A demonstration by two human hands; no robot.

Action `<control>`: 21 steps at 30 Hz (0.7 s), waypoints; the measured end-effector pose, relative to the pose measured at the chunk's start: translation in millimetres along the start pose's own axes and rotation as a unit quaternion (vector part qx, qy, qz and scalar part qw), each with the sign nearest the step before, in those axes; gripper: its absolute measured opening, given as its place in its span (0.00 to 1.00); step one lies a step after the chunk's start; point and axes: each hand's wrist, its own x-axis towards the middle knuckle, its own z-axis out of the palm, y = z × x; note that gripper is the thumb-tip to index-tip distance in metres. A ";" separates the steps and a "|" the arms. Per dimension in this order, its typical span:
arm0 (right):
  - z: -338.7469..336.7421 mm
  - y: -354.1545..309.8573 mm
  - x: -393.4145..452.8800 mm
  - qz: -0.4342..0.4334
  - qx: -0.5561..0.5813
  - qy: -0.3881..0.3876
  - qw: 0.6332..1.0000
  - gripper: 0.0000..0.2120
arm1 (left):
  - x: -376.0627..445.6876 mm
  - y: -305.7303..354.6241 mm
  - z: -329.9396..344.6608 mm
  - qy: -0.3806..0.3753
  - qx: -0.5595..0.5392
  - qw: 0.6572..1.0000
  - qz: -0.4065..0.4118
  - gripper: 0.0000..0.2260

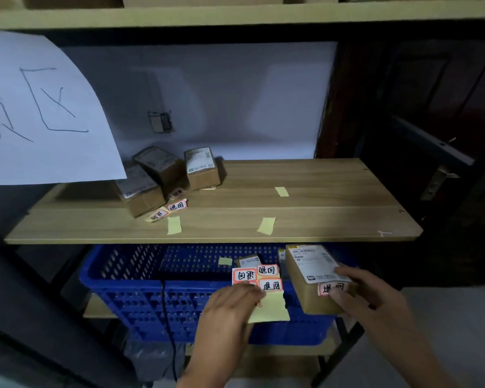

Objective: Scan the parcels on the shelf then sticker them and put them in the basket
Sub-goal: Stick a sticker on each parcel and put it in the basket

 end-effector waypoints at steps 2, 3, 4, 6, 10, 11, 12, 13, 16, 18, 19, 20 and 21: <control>10.2 -2.5 11.5 -0.003 -0.036 -0.012 0.999 0.13 | 0.7 -3.2 -5.1 0.040 -0.007 0.999 -0.014 0.29; 15.2 -1.8 16.9 -0.002 -0.050 -0.015 0.999 0.13 | 0.2 -4.6 -6.7 0.059 -0.009 0.998 -0.026 0.27; 20.2 -1.7 21.9 0.001 -0.056 -0.018 0.998 0.13 | -0.4 -6.1 -8.0 0.081 -0.009 0.996 -0.033 0.26; 31.7 -1.8 30.3 0.000 -0.061 -0.024 0.998 0.13 | -2.1 -8.4 -12.6 0.105 -0.025 0.993 -0.043 0.25; 54.3 -2.2 44.3 -0.022 -0.085 -0.023 0.996 0.14 | -8.2 -16.2 -18.0 0.167 -0.059 0.982 -0.067 0.23; 59.1 -1.6 48.4 -0.028 -0.095 -0.028 0.995 0.14 | -10.4 -18.1 -18.4 0.186 -0.067 0.977 -0.077 0.23; 63.7 -1.1 51.7 -0.035 -0.106 -0.035 0.993 0.13 | -12.8 -19.4 -18.9 0.204 -0.075 0.972 -0.088 0.23; 67.9 -1.0 54.4 -0.041 -0.116 -0.042 0.991 0.13 | -15.4 -20.8 -20.0 0.218 -0.084 0.967 -0.099 0.23; 79.5 0.8 61.4 -0.053 -0.129 -0.048 0.989 0.13 | -19.9 -25.2 -26.1 0.232 -0.095 0.961 -0.117 0.23; 86.1 3.6 65.1 -0.065 -0.140 -0.047 0.987 0.13 | -20.9 -26.3 -31.0 0.228 -0.093 0.962 -0.116 0.24; 88.9 4.3 66.5 -0.071 -0.162 -0.050 0.983 0.13 | -21.2 -25.9 -32.9 0.226 -0.093 0.963 -0.116 0.25; 90.8 5.6 68.2 -0.080 -0.192 -0.055 0.977 0.14 | -21.3 -25.8 -34.0 0.224 -0.092 0.963 -0.115 0.26; 91.9 6.3 69.3 -0.084 -0.227 -0.061 0.968 0.14 | -21.6 -25.7 -34.4 0.223 -0.092 0.964 -0.115 0.26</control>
